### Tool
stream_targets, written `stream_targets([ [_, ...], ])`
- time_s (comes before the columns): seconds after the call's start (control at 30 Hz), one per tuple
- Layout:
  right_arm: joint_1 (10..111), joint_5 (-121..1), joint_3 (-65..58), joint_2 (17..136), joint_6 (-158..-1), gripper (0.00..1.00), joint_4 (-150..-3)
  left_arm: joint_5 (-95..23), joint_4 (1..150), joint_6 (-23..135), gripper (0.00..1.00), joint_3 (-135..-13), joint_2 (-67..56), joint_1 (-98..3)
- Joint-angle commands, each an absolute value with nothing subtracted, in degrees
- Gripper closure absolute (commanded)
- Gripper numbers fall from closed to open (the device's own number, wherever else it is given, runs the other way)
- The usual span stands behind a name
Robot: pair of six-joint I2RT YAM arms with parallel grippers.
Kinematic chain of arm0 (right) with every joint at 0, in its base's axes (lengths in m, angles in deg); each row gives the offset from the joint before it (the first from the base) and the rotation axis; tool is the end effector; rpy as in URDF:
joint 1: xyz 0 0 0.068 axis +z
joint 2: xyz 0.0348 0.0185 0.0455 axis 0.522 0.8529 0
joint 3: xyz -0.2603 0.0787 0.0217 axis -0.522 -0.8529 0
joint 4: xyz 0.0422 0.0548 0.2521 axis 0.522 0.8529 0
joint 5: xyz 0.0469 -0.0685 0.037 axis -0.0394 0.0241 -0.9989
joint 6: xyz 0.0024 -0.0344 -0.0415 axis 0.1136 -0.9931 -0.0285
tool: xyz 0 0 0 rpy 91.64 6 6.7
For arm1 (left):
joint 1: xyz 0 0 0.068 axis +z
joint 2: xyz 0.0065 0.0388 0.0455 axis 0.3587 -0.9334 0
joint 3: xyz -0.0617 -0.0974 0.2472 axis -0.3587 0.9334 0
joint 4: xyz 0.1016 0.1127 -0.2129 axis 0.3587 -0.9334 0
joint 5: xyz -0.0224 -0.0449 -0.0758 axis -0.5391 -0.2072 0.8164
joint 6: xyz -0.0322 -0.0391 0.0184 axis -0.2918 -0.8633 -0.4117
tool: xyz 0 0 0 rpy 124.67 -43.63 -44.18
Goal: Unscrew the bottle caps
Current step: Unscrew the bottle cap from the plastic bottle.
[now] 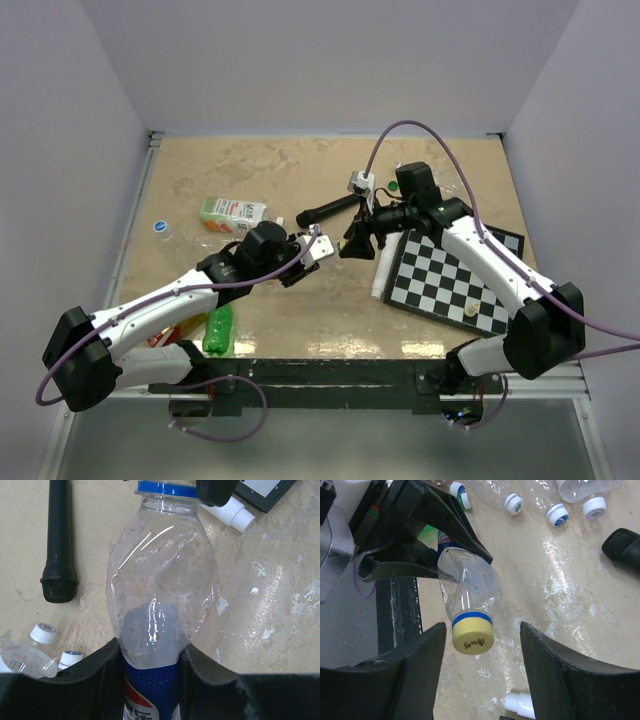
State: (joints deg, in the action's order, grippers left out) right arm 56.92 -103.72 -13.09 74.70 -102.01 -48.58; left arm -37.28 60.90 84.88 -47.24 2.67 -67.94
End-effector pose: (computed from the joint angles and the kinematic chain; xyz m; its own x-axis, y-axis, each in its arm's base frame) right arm 0.2546 0.1521 0.3112 -0.3615 -0.3603 -0.8600 -0.9290 0.2172 0.2995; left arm 0.1721 -0.1906 0.2615 -0.1210 0.5711 -0.8119 0.8743 0.4486 0.1853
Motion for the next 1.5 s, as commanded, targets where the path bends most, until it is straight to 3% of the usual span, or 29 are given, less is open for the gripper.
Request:
stream_targets([
  [0.0, 57.7, -103.7, -12.0, 74.8, -100.8, 0.40, -49.0, -37.1, 62.1, 84.7, 1.00, -47.6, 4.2, -68.0],
  [0.27, 57.7, -105.8, -10.9, 73.9, -105.1, 0.95, -46.2, -37.3, 62.1, 84.8, 1.00, -47.6, 4.2, -68.0],
  [0.33, 57.7, -106.2, -10.5, 73.4, -108.3, 1.00, -44.6, -37.3, 62.1, 84.8, 1.00, -47.6, 4.2, -68.0],
  [0.43, 57.9, -106.8, -8.6, 73.7, -120.7, 1.00, -38.7, -37.0, 62.1, 84.8, 1.00, -47.6, 4.2, -68.0],
  [0.57, 58.1, -108.8, -6.4, 74.3, -156.8, 1.00, -24.4, -36.3, 62.1, 84.8, 1.00, -47.5, 4.0, -68.0],
  [0.67, 58.3, -103.6, -10.7, 70.3, -186.9, 1.00, -24.2, -36.4, 62.1, 84.9, 1.00, -47.5, 4.1, -68.0],
  [0.97, 58.2, -106.7, -12.7, 70.0, -182.1, 1.00, -30.6, -36.1, 62.4, 85.0, 1.00, -47.3, 3.9, -68.0],
  [1.13, 58.1, -107.3, -15.2, 68.6, -174.5, 0.85, -34.7, -35.9, 62.4, 85.0, 1.00, -47.3, 3.7, -68.0],
  [1.27, 58.0, -107.7, -15.6, 68.3, -167.2, 0.57, -36.8, -36.1, 62.3, 85.0, 1.00, -47.3, 3.6, -68.0],
  [1.47, 56.5, -107.4, -14.0, 67.4, -158.5, 0.39, -38.0, -36.1, 62.4, 84.9, 1.00, -47.3, 3.5, -68.0],
])
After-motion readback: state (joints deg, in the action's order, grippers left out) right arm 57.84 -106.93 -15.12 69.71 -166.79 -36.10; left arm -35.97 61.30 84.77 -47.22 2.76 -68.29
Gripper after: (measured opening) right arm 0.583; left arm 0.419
